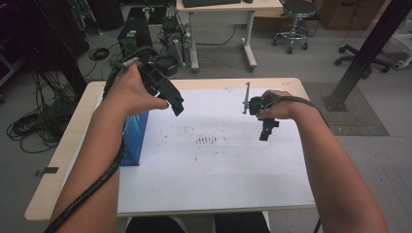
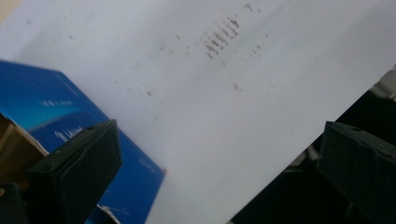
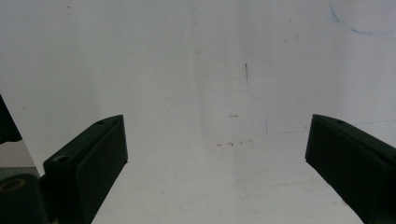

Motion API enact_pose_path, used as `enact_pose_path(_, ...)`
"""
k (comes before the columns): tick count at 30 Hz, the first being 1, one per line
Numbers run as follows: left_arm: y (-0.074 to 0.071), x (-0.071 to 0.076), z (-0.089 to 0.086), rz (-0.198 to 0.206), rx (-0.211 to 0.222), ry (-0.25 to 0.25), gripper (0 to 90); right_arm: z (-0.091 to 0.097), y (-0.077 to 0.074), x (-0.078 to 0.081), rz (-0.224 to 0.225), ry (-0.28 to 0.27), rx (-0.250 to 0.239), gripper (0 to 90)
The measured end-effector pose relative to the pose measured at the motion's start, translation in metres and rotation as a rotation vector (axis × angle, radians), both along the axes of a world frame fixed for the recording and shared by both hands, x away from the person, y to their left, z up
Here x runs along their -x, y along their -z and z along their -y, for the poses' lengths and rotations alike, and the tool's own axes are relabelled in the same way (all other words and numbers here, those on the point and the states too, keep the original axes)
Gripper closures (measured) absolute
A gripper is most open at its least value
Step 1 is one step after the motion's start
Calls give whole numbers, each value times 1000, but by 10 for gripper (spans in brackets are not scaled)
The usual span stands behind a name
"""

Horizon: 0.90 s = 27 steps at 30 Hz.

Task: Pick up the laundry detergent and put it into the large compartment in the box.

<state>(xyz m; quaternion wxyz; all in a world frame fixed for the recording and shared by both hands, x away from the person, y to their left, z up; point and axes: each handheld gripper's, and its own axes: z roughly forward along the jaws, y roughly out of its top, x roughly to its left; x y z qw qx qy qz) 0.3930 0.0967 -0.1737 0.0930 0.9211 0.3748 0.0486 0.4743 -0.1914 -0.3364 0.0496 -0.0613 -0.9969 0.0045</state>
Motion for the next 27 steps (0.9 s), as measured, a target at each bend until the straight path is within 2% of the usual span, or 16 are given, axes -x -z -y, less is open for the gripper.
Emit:
enact_pose_path(4,5,3,7,-14,6,74,2,0,-1,0,1,1,1,56)
enact_pose_path(7,10,7,12,-18,6,150,2,0,-1,0,0,0,0,56)
enact_pose_path(9,14,10,17,-20,3,221,2,0,-1,0,1,-4,2,56)
enact_pose_path(13,20,14,23,-37,-6,310,2,2,-2,0,0,-2,0,56)
enact_pose_path(17,28,16,27,-63,-34,353,2,4,-4,1,2,-6,-5,56)
enact_pose_path(23,42,15,29,-93,-68,374,2,8,-6,3,2,-8,-3,56)
enact_pose_path(27,47,16,32,-95,-72,391,2,9,-6,3,2,-6,-4,56)
